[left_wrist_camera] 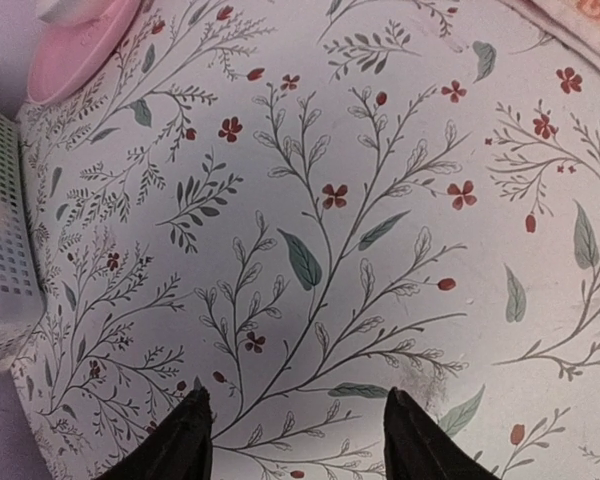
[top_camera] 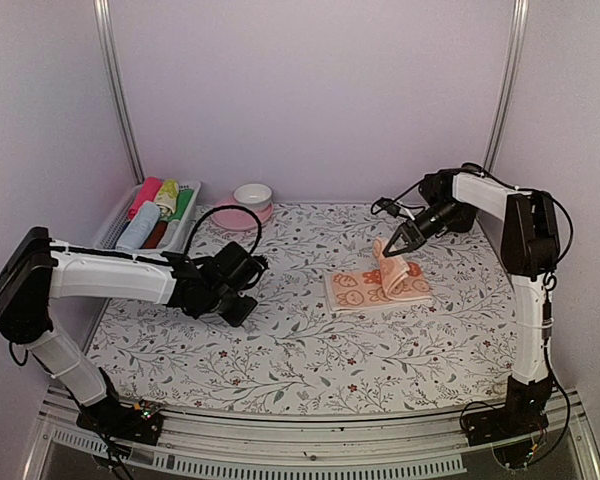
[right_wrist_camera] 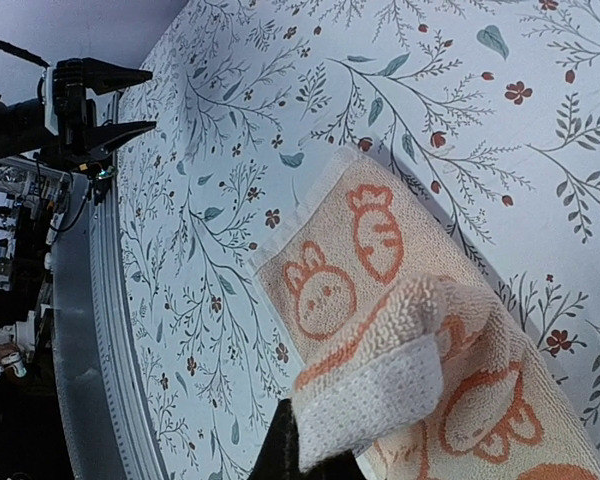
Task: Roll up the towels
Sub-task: Fold the towel at the center of the board.
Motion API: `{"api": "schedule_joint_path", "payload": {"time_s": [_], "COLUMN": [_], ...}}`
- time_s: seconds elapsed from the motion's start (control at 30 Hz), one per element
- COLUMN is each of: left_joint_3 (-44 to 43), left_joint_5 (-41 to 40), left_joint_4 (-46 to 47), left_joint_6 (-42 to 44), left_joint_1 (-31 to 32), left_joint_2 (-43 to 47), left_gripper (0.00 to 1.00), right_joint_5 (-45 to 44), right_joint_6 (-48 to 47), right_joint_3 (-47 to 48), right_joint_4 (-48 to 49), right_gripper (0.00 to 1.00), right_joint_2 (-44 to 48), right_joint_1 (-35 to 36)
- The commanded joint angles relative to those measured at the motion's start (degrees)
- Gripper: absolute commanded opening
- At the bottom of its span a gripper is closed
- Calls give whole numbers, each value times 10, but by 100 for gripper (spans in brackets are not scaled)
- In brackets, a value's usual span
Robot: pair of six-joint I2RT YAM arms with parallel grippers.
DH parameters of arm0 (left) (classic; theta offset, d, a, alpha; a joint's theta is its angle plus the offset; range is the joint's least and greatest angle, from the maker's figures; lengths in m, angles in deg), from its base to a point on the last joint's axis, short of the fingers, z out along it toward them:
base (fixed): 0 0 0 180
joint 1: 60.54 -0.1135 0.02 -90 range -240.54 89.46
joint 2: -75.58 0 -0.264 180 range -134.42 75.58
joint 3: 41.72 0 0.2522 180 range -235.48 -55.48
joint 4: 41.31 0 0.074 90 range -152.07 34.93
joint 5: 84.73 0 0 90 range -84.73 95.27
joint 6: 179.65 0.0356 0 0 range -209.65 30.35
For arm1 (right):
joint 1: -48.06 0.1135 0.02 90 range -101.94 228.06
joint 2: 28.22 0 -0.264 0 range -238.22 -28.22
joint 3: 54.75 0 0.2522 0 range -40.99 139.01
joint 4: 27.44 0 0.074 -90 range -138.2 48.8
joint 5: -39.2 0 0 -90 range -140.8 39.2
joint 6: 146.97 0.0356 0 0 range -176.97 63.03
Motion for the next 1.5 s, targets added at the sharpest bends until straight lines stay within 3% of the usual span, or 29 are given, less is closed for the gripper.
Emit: {"api": "schedule_joint_path", "payload": {"time_s": [0.0,0.53,1.47], "left_joint_3": [-2,1,-9], "left_joint_5": [8,15,29], "left_joint_4": [10,15,25], "left_joint_6": [-7,-11,-14], "left_joint_1": [7,9,9], "left_joint_2": [-5,-14,-40], "left_gripper": [58,59,61], "right_joint_5": [26,36,32], "right_joint_6": [-5,-17,59], "right_joint_3": [14,18,18], "right_joint_4": [-8,-9,106], "right_gripper": [2,2,6], "right_joint_2": [-21,-50,-88], "right_joint_1": [16,42,91]}}
